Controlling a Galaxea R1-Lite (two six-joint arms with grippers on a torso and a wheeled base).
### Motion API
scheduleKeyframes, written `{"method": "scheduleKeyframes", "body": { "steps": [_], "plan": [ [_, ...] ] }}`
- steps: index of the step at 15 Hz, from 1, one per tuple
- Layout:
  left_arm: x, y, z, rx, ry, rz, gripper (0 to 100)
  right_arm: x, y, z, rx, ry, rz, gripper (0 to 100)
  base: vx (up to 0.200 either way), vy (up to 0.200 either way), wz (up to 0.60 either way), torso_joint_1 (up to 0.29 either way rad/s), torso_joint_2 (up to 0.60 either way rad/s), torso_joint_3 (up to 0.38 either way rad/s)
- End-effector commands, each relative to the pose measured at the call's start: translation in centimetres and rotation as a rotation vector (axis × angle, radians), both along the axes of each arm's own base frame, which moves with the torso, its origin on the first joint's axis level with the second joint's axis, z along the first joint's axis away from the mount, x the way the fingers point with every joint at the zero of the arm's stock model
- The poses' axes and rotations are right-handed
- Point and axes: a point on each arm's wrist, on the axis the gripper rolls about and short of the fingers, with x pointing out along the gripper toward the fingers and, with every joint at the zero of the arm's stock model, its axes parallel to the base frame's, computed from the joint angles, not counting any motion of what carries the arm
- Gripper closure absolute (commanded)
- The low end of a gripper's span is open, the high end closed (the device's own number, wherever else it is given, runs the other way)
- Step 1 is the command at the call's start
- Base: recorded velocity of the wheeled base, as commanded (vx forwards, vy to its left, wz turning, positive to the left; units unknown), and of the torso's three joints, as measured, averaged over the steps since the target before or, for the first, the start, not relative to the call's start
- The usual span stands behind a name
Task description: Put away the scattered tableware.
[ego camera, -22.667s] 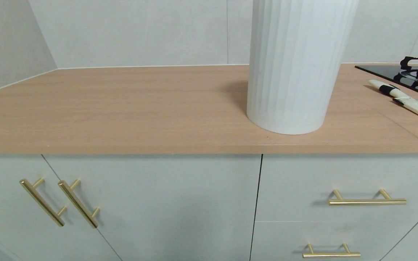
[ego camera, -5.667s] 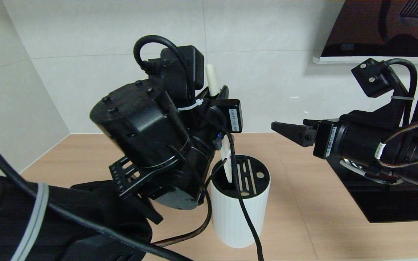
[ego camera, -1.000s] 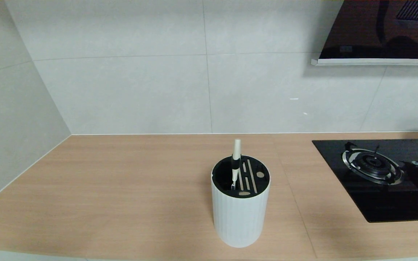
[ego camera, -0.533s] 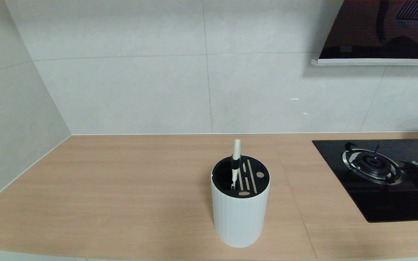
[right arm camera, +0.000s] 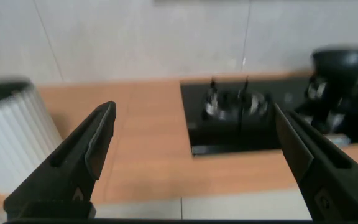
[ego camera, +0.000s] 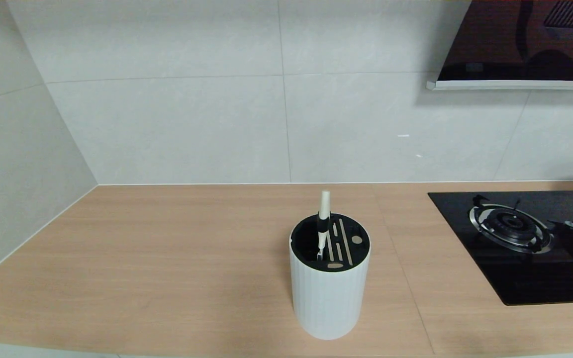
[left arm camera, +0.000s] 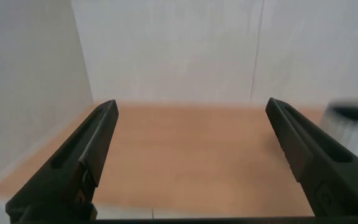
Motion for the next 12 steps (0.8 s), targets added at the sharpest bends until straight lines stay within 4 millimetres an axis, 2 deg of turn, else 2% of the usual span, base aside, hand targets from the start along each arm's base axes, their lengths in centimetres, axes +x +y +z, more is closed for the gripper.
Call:
{"method": "scheduleKeyframes", "body": {
  "steps": [1,2,4,6,12],
  "plan": [
    [1.9,0.0,-3.5,0.011,0.067,0.003,0,0.8,0.0,-2.3,0.0,0.063,0.021,0,0.0,0.0,0.0,0.0,0.0,0.0],
    [2.5,0.0,-4.8,0.04,0.09,0.006,0,0.8,0.1,-2.6,0.002,0.095,0.025,0,0.0,0.0,0.0,0.0,0.0,0.0],
    [2.6,0.0,-5.8,0.044,0.174,0.003,0,0.8,0.1,-2.6,0.001,0.095,0.048,0,0.0,0.0,0.0,0.0,0.0,0.0],
    [2.6,-0.1,-6.1,0.023,0.201,-0.048,0,0.8,0.2,-3.1,-0.011,0.152,0.095,0,0.0,0.0,0.0,0.0,0.0,0.0],
    [2.6,-0.1,-6.2,-0.027,0.199,-0.059,0,0.9,0.3,-3.1,-0.019,0.143,0.121,0,0.0,0.0,0.0,0.0,0.0,0.0]
  ]
}}
